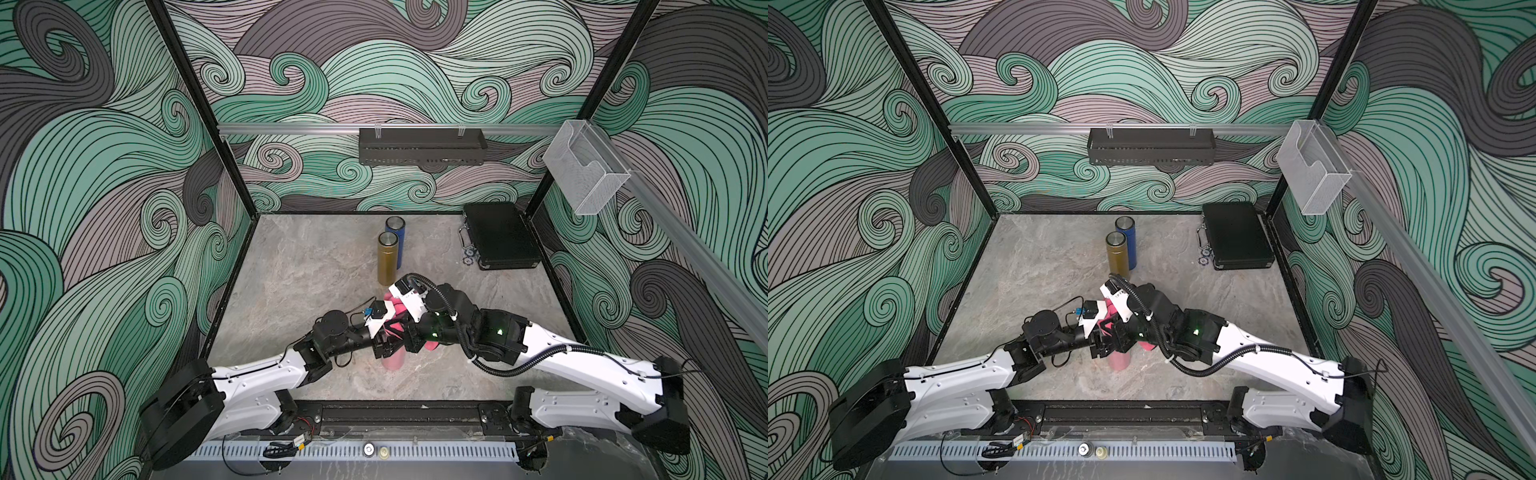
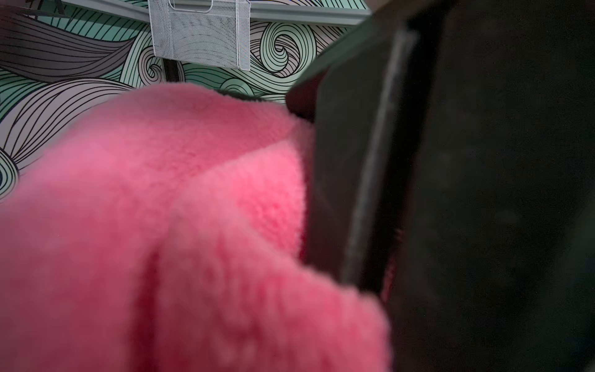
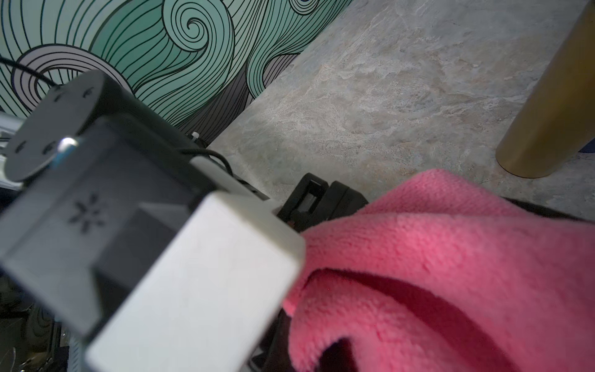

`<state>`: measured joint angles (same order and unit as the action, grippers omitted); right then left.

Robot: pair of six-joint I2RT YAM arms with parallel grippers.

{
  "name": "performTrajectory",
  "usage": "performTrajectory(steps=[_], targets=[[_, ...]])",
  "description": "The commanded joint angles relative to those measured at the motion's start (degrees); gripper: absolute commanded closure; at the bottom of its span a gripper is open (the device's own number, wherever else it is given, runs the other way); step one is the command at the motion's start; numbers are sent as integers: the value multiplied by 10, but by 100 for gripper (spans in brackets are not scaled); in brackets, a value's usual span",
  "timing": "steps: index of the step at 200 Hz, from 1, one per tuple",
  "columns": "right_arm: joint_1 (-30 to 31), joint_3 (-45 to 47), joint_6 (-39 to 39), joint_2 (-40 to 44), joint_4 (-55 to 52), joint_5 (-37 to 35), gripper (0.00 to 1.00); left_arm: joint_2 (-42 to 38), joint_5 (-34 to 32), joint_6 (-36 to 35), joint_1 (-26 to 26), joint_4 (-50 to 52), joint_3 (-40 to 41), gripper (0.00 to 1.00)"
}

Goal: Wipe the surface of the thermos
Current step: Wipe the dirt from the surface of the thermos.

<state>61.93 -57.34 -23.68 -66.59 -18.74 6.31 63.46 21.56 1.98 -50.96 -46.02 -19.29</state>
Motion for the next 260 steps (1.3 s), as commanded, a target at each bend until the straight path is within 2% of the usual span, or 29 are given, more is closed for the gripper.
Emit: performTrajectory(steps=[1, 20, 36, 62, 77, 103, 146, 166, 188, 204, 220, 236, 260], targets=[[-50, 77, -17, -2, -48, 7, 100, -32, 6, -11, -5, -48, -23, 100], [-63, 105, -20, 31, -54, -8, 100, -40, 8, -13, -5, -33, -26, 100], [-56, 101, -21, 45, -59, 8, 100, -40, 9, -13, -5, -32, -28, 100], [18, 58, -11, 38, -65, -16, 100, -31, 11, -13, -5, -35, -34, 100], [37, 36, -6, 22, -61, -13, 100, -24, 11, -12, -5, -36, -37, 100], [27, 30, 1, 12, -55, -49, 100, -19, 14, -11, -5, -36, -41, 100], [-64, 78, -1, 48, -71, -50, 100, -24, 13, -13, -5, -33, -40, 100], [-54, 83, 7, 66, -106, -64, 100, -23, 14, -14, -5, -32, -43, 100], [17, 67, 11, 66, -100, -97, 100, -17, 17, -15, -5, -30, -49, 100], [45, 44, 11, 46, -81, -92, 100, -15, 17, -16, -5, -29, -53, 100], [47, 35, 12, 30, -50, -81, 100, -16, 18, -15, -5, -29, -53, 100], [43, 25, 18, 19, -45, -107, 100, -16, 19, -15, -5, -27, -53, 100], [1, 40, 15, 24, -53, -125, 100, -18, 18, -15, -5, -24, -53, 100]])
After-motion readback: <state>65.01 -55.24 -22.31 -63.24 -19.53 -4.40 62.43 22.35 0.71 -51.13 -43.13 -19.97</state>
